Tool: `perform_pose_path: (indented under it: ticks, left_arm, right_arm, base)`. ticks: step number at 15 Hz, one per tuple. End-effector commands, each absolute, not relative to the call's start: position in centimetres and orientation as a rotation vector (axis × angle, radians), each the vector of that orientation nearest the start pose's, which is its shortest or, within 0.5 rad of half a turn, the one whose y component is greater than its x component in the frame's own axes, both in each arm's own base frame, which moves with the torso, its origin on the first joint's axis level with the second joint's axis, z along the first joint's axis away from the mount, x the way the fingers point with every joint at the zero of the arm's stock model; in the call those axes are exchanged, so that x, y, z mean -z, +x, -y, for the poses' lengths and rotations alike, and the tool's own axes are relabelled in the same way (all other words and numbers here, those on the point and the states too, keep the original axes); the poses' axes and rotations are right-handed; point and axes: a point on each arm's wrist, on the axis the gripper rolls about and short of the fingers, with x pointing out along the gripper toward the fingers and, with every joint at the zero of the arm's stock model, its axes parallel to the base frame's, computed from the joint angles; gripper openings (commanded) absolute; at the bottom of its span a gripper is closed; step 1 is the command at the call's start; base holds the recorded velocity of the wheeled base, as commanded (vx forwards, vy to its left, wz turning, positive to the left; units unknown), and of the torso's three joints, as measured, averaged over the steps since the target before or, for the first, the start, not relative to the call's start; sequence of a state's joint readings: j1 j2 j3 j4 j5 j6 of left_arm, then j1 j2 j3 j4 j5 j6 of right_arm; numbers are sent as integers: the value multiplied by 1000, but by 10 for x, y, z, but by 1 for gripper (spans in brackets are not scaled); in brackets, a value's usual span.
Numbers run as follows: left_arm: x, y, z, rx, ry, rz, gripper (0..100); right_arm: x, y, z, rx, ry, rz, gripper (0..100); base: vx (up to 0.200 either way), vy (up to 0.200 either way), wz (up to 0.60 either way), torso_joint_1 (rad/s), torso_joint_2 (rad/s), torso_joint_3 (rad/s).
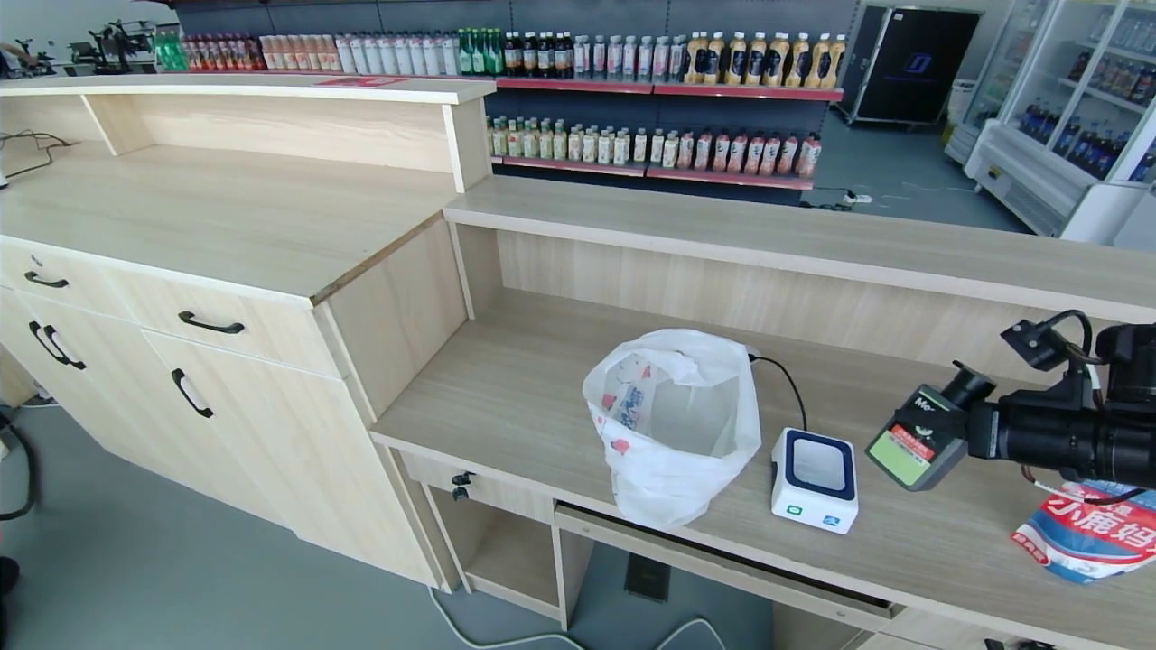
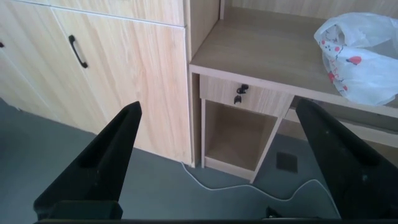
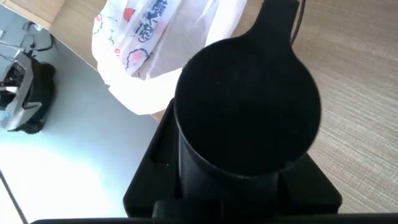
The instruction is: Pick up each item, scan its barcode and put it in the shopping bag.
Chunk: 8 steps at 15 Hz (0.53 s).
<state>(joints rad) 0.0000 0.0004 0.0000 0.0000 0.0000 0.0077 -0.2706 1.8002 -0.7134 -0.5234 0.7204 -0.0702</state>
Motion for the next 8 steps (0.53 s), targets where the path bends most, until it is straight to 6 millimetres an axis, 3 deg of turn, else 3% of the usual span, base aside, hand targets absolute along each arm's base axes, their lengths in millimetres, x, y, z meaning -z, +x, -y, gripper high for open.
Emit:
perform_pose_path:
  ticks: [1,8]
  left_arm:
    - [-75,-23,0,0,8,0,100]
    - [-75,-23,0,0,8,0,100]
  right_arm:
    - [-118,295,67,-471,207,-483,0]
    - [-102,304,70,-494,104,-473,0]
  base:
    - [0,0,0,0,0,0]
    - [0,0,0,0,0,0]
